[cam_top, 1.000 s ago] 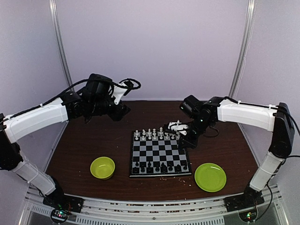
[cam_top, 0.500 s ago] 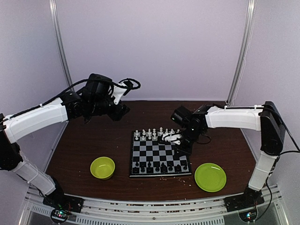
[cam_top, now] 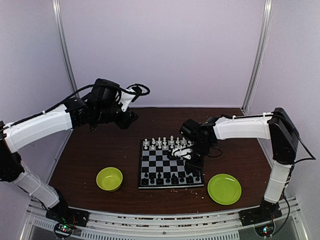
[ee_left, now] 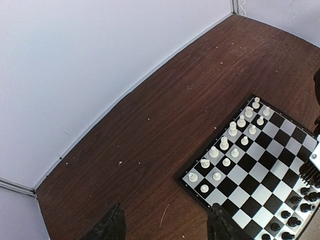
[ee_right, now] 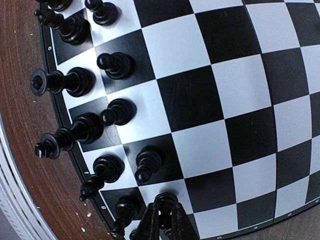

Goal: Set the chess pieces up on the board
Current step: Place the pawn at b7.

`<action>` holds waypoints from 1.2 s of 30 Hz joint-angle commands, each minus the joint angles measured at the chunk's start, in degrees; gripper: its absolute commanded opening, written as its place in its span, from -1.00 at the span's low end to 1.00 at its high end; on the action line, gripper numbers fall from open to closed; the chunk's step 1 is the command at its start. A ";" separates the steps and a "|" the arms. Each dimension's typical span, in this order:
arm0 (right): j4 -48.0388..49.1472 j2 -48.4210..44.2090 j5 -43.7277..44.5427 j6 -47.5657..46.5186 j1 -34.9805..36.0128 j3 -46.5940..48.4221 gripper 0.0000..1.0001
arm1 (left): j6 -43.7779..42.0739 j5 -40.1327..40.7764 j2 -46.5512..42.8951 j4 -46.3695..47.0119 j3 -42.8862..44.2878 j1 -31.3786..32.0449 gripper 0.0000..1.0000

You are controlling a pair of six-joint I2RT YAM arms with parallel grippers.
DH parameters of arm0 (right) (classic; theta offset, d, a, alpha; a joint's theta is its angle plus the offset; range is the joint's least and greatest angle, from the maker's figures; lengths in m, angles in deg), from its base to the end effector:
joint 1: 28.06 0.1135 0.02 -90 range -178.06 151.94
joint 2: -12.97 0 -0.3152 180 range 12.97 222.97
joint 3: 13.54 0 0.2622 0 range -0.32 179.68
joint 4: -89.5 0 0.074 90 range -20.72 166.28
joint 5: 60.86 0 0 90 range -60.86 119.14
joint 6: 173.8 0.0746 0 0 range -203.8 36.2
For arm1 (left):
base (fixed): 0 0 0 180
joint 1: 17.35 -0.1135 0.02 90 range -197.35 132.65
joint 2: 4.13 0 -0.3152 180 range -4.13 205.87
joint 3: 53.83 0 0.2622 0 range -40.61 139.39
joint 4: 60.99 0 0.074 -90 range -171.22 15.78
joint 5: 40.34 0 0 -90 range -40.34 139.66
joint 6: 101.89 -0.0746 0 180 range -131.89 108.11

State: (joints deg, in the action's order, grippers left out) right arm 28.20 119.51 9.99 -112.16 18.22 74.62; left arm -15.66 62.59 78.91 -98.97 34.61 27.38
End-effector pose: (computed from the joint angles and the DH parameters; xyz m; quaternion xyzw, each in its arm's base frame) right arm 0.2480 0.2948 0.1908 -0.6073 0.7719 0.1775 0.0618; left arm 0.2721 -0.2460 0.3721 0.3086 0.8168 -0.0745 0.4817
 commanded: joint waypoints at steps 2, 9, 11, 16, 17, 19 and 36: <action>-0.91 0.60 0.61 -0.73 0.59 -0.47 -0.87 | -0.34 0.27 0.10 0.23 0.46 0.01 0.13; -0.90 0.77 1.29 -0.60 0.70 -0.67 -0.81 | -0.36 -0.03 0.36 0.11 0.54 0.01 0.13; -0.88 0.78 1.41 -0.56 0.66 -0.65 -0.77 | -0.36 -0.02 0.45 0.06 0.61 0.01 0.13; -0.75 0.22 1.57 0.04 0.65 -0.41 -0.71 | -0.42 -0.16 0.71 -0.03 0.63 0.01 0.13; -0.97 0.02 1.53 0.24 0.70 -0.18 -0.70 | -0.43 -0.19 0.78 -0.08 0.67 0.05 0.13; -1.73 -0.52 1.06 0.47 0.67 0.59 -0.68 | -0.45 -0.21 0.87 -0.19 0.79 0.03 0.13; -5.84 -15.43 -0.20 -0.43 -4.96 0.87 -0.61 | -2.19 2.35 -1.25 2.25 -1.35 0.03 0.14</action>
State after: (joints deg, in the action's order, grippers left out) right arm 23.00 108.60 9.90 -112.16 15.95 76.24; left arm -16.53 63.07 79.42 -99.61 34.37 27.38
